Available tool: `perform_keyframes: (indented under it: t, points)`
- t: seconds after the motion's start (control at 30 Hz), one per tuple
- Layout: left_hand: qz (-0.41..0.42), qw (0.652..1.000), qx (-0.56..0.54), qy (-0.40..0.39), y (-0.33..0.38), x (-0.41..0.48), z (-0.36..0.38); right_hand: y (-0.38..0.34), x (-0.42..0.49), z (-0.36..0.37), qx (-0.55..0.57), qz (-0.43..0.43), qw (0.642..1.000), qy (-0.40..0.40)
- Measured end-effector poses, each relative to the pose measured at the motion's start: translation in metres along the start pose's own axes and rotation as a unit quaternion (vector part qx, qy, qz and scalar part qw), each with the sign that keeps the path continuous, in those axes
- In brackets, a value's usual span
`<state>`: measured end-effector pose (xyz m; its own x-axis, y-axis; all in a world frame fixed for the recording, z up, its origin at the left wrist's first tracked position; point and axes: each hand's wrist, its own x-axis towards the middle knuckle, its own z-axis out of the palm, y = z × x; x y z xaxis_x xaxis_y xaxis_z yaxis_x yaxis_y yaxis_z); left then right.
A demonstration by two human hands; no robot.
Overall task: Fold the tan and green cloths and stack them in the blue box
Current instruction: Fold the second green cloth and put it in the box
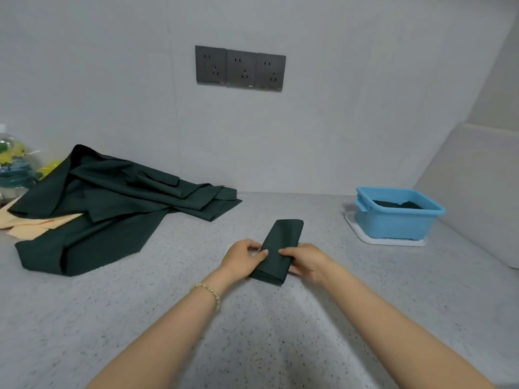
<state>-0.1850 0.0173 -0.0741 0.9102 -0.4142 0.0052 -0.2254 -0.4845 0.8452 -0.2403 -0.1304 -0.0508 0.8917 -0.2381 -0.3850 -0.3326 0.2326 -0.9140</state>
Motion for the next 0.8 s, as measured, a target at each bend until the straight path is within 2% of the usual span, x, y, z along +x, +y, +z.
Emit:
perform_keyframes:
  t: [0.07,0.13,0.2,0.23,0.37,0.43,0.53,0.63,0.7,0.77,0.8]
  points:
    - [-0.078,0.989,-0.128,-0.003,0.013,0.001,-0.007,-0.008,-0.006,-0.002,-0.003,-0.017,0.999,-0.044]
    - [-0.148,0.949,-0.267,-0.080,0.028,0.006,-0.016,-0.019,-0.013,-0.004,-0.021,-0.029,0.995,-0.088]
    - [-0.164,0.903,-0.370,-0.146,0.040,0.012,-0.024,-0.030,-0.020,-0.007,-0.046,-0.037,0.990,-0.125]
    - [-0.164,0.887,-0.403,-0.152,0.046,0.015,-0.024,-0.035,-0.023,-0.009,-0.059,-0.041,0.987,-0.142]
    - [-0.168,0.855,-0.479,-0.107,0.069,0.026,-0.014,-0.049,-0.028,-0.020,-0.040,-0.064,0.987,-0.144]
    - [-0.141,0.840,-0.520,-0.056,0.085,0.033,-0.003,-0.051,-0.027,-0.029,-0.020,-0.076,0.990,-0.117]
    - [-0.096,0.806,-0.584,0.033,0.107,0.042,0.011,-0.046,-0.025,-0.041,0.001,-0.046,0.996,-0.076]
    - [-0.074,0.802,-0.590,0.063,0.131,0.056,0.027,-0.044,-0.025,-0.062,0.040,-0.033,0.998,-0.035]
    - [-0.070,0.802,-0.589,0.065,0.140,0.071,0.034,-0.054,-0.024,-0.087,0.053,-0.064,0.996,0.016]
    - [-0.053,0.821,-0.566,0.041,0.146,0.086,0.037,-0.073,-0.023,-0.120,0.063,-0.117,0.987,0.085]
    - [-0.046,0.844,-0.534,0.022,0.147,0.092,0.038,-0.085,-0.023,-0.136,0.061,-0.148,0.980,0.121]
